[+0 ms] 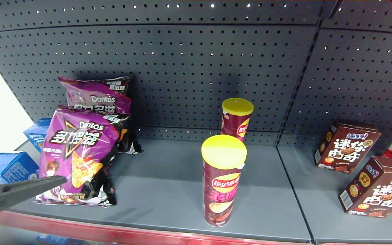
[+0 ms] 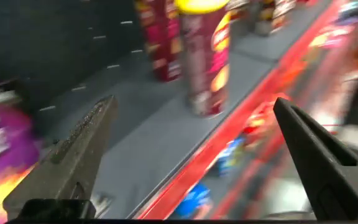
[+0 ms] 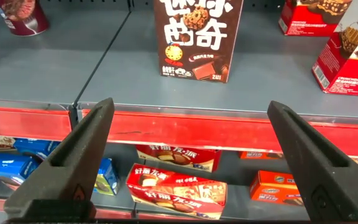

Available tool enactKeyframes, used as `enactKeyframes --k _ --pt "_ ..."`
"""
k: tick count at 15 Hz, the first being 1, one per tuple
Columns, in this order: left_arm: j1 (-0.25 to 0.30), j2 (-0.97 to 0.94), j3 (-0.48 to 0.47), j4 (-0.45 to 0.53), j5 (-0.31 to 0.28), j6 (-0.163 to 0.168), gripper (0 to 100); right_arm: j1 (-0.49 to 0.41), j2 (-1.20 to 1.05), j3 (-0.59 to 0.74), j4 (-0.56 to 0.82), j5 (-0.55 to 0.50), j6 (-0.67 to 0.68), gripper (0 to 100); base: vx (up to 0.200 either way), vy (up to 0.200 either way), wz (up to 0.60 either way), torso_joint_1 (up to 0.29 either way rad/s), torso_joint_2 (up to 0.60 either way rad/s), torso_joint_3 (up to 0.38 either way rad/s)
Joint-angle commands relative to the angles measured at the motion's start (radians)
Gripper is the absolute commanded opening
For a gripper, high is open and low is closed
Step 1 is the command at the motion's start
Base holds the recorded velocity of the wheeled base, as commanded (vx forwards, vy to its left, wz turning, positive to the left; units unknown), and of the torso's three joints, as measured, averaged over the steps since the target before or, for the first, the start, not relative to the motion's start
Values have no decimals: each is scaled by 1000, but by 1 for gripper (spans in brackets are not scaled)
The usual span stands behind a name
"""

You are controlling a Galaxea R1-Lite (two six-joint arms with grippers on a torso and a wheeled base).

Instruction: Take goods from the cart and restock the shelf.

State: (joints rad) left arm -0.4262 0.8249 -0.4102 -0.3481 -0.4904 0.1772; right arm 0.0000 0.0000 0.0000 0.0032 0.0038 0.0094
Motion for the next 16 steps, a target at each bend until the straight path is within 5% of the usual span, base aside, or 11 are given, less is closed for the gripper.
enactKeyframes --k 1,6,7,9,10,13,16 --pt "-83 211 -93 -9 0 -78 100 0 2 0 0 1 0 100 0 0 0 0 0 0" --pt "-95 387 -98 -55 61 -162 100 0 2 0 0 1 0 100 0 0 0 0 0 0" --pt "-97 408 -102 -68 72 -193 100 0 2 0 0 1 0 100 0 0 0 0 0 0" --pt "-95 497 -104 -154 124 -317 100 0 2 0 0 1 0 100 0 0 0 0 0 0" --pt "-95 528 -102 -184 147 -344 100 0 2 0 0 1 0 100 0 0 0 0 0 0" --pt "-120 619 -113 -215 256 -352 100 0 2 0 0 1 0 100 0 0 0 0 0 0" --pt "-158 655 -101 -233 300 -354 100 0 2 0 0 1 0 100 0 0 0 0 0 0"
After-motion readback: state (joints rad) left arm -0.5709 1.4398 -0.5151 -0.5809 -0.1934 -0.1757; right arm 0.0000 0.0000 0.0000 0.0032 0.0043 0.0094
